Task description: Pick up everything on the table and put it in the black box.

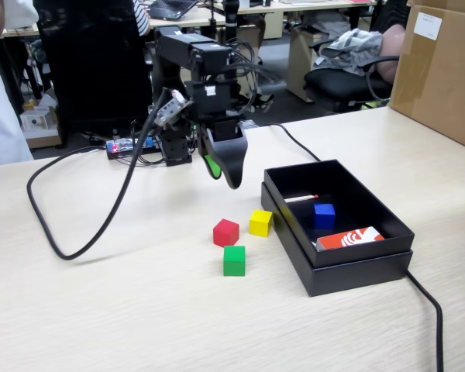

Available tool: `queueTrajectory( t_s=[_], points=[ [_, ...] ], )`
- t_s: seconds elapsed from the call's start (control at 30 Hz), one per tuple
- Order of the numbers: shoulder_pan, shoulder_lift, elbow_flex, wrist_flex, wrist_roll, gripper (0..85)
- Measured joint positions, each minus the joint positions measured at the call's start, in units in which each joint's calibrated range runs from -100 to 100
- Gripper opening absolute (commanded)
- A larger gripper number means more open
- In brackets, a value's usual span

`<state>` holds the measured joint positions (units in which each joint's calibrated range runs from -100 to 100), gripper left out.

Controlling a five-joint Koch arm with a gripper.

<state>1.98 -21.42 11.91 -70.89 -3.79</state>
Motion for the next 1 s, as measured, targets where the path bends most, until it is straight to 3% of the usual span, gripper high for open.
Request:
queueTrajectory(
  t_s=[0.43,0.57,0.8,1.0],
  points=[
    [0.34,27.31,9.95,0.08,-0.59,41.0],
    [0.49,30.94,10.59,0.08,-0.49,35.0],
    [0.10,37.02,13.97,0.08,0.54,7.0],
    [-0.10,36.25,14.24,0.08,1.37,5.6]
  ],
)
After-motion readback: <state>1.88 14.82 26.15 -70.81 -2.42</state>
